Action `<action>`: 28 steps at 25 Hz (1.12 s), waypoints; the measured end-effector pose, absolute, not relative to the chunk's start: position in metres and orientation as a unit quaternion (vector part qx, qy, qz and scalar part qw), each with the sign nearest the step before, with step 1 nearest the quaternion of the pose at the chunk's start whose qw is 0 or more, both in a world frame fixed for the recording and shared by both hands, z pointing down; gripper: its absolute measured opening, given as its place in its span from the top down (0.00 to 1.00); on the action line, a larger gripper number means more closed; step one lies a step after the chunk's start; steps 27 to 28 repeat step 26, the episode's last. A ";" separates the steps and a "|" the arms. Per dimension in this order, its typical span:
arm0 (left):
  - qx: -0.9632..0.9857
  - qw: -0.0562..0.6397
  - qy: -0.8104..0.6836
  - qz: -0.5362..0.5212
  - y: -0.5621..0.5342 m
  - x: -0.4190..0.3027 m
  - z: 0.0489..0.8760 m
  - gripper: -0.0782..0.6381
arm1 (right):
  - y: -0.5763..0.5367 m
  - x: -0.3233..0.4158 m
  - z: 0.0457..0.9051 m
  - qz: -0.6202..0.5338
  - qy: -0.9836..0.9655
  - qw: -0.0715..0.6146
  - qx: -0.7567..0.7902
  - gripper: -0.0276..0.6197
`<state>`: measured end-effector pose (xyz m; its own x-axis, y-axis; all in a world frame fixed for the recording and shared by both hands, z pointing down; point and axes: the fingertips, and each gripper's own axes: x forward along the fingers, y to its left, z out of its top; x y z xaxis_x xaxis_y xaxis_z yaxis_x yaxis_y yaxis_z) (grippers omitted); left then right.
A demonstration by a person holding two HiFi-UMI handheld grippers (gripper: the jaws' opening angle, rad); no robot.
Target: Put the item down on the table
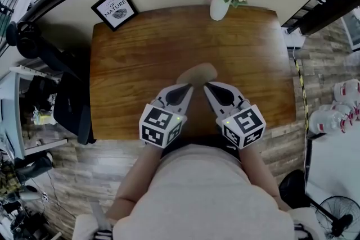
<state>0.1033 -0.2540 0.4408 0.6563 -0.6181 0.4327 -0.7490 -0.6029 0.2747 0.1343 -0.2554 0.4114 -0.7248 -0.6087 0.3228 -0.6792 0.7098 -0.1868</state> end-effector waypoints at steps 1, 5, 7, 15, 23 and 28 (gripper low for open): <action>0.883 0.221 -0.387 0.149 -0.254 0.103 0.441 0.87 | -0.255 0.134 0.412 0.148 -0.917 0.120 0.352 0.94; 0.882 0.224 -0.386 0.151 -0.253 0.102 0.443 0.87 | -0.255 0.134 0.412 0.148 -0.917 0.120 0.351 0.94; 0.882 0.225 -0.386 0.151 -0.253 0.102 0.444 0.87 | -0.256 0.133 0.411 0.148 -0.917 0.119 0.351 0.94; 0.882 0.228 -0.384 0.151 -0.252 0.098 0.447 0.87 | -0.255 0.129 0.414 0.148 -0.917 0.122 0.350 0.94; 0.887 0.232 -0.370 0.151 -0.250 0.101 0.448 0.87 | -0.255 0.125 0.416 0.154 -0.919 0.123 0.342 0.94; 0.886 0.232 -0.371 0.154 -0.250 0.100 0.448 0.87 | -0.255 0.125 0.418 0.155 -0.918 0.125 0.342 0.94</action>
